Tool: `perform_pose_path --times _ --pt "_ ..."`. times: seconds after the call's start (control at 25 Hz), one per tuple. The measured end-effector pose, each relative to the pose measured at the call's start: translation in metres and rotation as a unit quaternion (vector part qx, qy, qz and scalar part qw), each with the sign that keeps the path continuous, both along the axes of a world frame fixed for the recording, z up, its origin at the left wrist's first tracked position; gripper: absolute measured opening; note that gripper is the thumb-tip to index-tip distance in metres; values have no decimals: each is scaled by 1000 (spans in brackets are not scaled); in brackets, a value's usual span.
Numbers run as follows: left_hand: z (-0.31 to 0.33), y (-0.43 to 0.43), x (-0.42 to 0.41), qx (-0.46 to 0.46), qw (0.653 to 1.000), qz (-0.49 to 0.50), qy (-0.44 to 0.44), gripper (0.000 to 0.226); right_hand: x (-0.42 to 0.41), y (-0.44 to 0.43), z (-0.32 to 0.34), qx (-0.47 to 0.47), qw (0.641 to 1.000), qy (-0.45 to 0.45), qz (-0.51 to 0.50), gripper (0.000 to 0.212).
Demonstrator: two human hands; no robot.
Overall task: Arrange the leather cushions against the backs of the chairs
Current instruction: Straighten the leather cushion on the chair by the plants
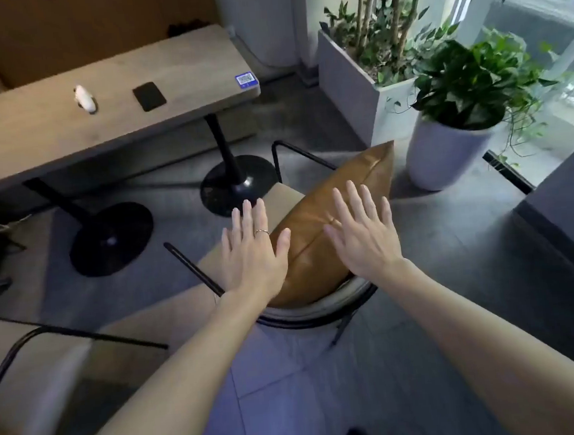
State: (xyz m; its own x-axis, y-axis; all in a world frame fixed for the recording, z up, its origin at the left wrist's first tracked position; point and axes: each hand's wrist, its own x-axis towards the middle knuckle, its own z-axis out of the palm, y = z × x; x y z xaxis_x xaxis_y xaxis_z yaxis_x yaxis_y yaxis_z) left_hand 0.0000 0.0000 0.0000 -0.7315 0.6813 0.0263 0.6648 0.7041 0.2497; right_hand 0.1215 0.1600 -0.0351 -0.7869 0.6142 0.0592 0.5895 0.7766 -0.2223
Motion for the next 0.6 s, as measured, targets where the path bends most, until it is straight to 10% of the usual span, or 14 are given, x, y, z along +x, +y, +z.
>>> perform_pose_path --times 0.4,0.6 --pt "-57 1 24 81 983 104 -125 64 14 10 -43 -94 995 10 6 69" --pt "-61 3 36 261 837 393 -279 83 23 11 -34 -169 976 135 -27 50"
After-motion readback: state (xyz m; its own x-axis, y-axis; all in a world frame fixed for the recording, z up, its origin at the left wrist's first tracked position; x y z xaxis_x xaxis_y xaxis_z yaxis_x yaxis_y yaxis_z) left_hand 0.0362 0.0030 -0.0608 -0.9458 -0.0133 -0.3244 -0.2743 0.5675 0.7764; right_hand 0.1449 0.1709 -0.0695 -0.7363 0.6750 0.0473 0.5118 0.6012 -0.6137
